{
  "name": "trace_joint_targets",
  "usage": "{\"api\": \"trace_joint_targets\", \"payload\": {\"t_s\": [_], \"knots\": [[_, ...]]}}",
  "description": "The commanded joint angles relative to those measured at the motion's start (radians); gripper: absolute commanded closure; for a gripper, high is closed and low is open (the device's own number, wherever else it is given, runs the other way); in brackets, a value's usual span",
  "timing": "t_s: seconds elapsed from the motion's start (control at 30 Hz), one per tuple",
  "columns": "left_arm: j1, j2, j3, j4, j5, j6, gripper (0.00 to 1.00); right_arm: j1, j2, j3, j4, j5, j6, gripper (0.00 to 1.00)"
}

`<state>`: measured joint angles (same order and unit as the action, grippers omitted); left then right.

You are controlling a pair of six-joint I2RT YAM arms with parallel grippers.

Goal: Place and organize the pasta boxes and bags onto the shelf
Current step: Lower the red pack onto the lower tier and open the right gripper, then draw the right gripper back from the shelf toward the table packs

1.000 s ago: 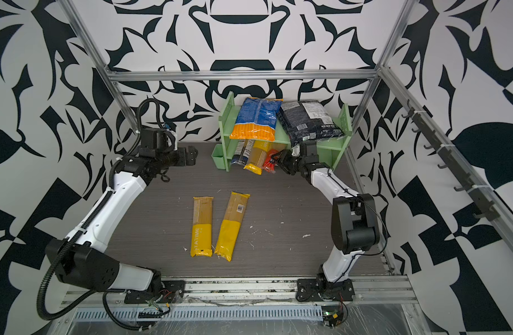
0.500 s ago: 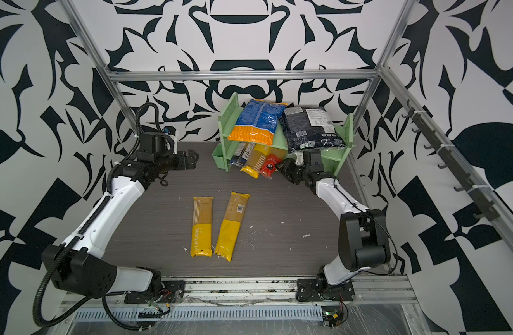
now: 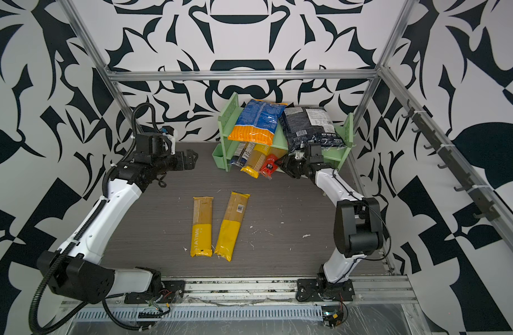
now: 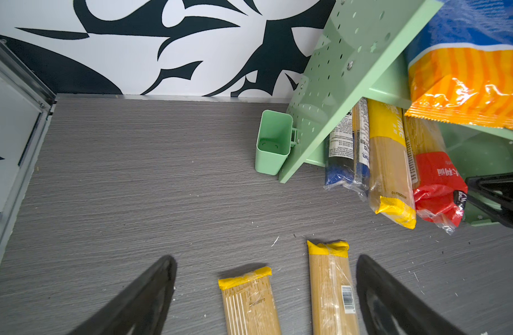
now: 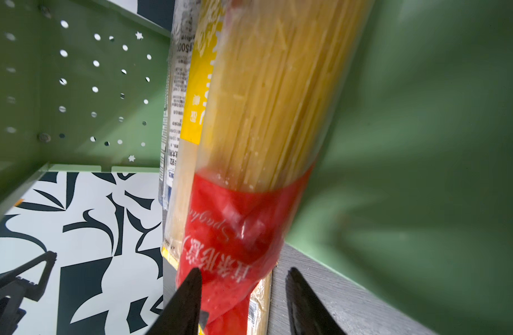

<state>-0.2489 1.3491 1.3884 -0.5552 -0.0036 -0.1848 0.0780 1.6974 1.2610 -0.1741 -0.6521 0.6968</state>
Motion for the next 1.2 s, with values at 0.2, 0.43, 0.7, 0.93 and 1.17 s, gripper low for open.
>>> {"api": "trace_joint_targets", "payload": {"t_s": [0.2, 0.43, 0.7, 0.93, 1.17], "knots": [[0.003, 0.015, 0.032, -0.028, 0.000, 0.014, 0.01, -0.103, 0.085, 0.226, -0.116, -0.088, -0.123, 0.51], [0.004, 0.035, 0.041, -0.032, 0.011, 0.009, 0.01, -0.113, 0.083, 0.210, -0.115, -0.136, -0.098, 0.50], [0.004, 0.030, 0.031, -0.026, 0.030, 0.000, 0.01, -0.112, -0.006, -0.070, 0.194, -0.192, 0.101, 0.42], [0.004, 0.005, 0.034, -0.035, 0.039, -0.006, 0.01, -0.112, -0.084, -0.174, 0.233, -0.192, 0.133, 0.40], [0.004, -0.066, -0.028, -0.041, 0.028, -0.023, 0.01, -0.062, -0.255, -0.269, -0.004, -0.081, 0.024, 0.14]]}}
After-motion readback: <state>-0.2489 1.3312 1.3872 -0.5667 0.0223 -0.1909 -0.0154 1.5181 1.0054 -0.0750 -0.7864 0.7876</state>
